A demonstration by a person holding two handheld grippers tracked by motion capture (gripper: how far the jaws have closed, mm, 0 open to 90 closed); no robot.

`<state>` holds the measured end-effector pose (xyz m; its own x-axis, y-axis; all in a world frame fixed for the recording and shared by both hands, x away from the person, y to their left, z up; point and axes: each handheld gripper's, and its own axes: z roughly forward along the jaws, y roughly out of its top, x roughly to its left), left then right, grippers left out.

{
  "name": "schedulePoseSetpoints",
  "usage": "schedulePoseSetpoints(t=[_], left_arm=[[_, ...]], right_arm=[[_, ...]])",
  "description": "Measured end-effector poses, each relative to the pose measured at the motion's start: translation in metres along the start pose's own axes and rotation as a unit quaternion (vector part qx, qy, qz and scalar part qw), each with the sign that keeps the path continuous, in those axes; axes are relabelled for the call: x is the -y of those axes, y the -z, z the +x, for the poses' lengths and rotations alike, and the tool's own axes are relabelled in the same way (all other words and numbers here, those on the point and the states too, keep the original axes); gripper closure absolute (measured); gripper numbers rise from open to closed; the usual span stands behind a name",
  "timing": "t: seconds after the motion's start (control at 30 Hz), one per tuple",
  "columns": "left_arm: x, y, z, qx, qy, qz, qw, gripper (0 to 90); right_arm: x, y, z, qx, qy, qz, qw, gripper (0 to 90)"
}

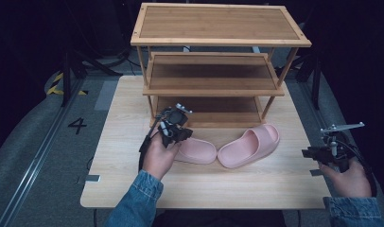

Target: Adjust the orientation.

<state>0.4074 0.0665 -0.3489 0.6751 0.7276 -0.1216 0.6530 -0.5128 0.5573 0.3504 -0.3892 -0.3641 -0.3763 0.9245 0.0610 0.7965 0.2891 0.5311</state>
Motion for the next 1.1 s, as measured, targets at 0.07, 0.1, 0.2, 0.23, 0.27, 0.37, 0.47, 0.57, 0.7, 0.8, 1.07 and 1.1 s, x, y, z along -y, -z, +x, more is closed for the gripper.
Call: schedulePoseSetpoints(t=[0.07,0.1,0.2,0.23,0.27,0.37,0.47,0.57,0.7,0.8,1.07,1.1], left_arm=[[-0.005,-0.01,-0.004,0.002,-0.002,0.007,1.0,89.3],[-0.009,-0.015,-0.005,0.007,0.0,0.011,0.9999,89.3],[-0.015,-0.027,-0.008,0.004,0.0,0.012,0.9999,89.3],[-0.018,-0.032,-0.01,0.005,0.0,0.018,0.9998,89.4],[-0.02,-0.037,-0.01,0.006,-0.001,0.018,0.9998,89.4],[-0.026,-0.05,-0.012,0.011,0.001,0.029,0.9995,89.4],[-0.031,-0.065,-0.015,0.004,0.006,0.029,0.9995,89.4],[-0.034,-0.081,-0.016,0.002,0.016,0.032,0.9993,89.3],[-0.036,-0.101,-0.017,0.001,0.024,0.05,0.9984,89.3],[-0.036,-0.112,-0.019,-0.009,0.028,0.068,0.9973,89.4],[-0.031,-0.12,-0.02,-0.001,0.024,0.095,0.9952,89.4],[-0.03,-0.12,-0.021,0.002,0.025,0.096,0.995,89.4]], right_arm=[[0.0,-0.002,0.002,-0.003,0.006,0.003,1.0,67.3],[-0.001,-0.002,0.003,-0.001,0.011,0.005,0.9999,67.4],[-0.001,-0.004,0.006,-0.002,0.016,0.006,0.9998,67.3],[-0.002,-0.004,0.008,-0.004,0.017,0.006,0.9998,67.3],[-0.002,-0.004,0.009,-0.003,0.02,0.007,0.9998,67.3],[-0.002,-0.006,0.009,-0.005,0.02,0.009,0.9998,67.1],[-0.002,-0.008,0.009,-0.006,0.017,0.01,0.9998,66.7],[-0.002,-0.01,0.008,-0.005,0.02,0.012,0.9997,66.5],[-0.002,-0.009,0.008,-0.008,0.017,0.009,0.9998,66.2],[-0.001,-0.009,0.006,-0.009,0.016,0.009,0.9998,66.0],[0.0,-0.009,0.004,-0.008,0.015,0.009,0.9998,65.2],[0.0,-0.009,0.003,-0.009,0.016,0.009,0.9998,65.0]])
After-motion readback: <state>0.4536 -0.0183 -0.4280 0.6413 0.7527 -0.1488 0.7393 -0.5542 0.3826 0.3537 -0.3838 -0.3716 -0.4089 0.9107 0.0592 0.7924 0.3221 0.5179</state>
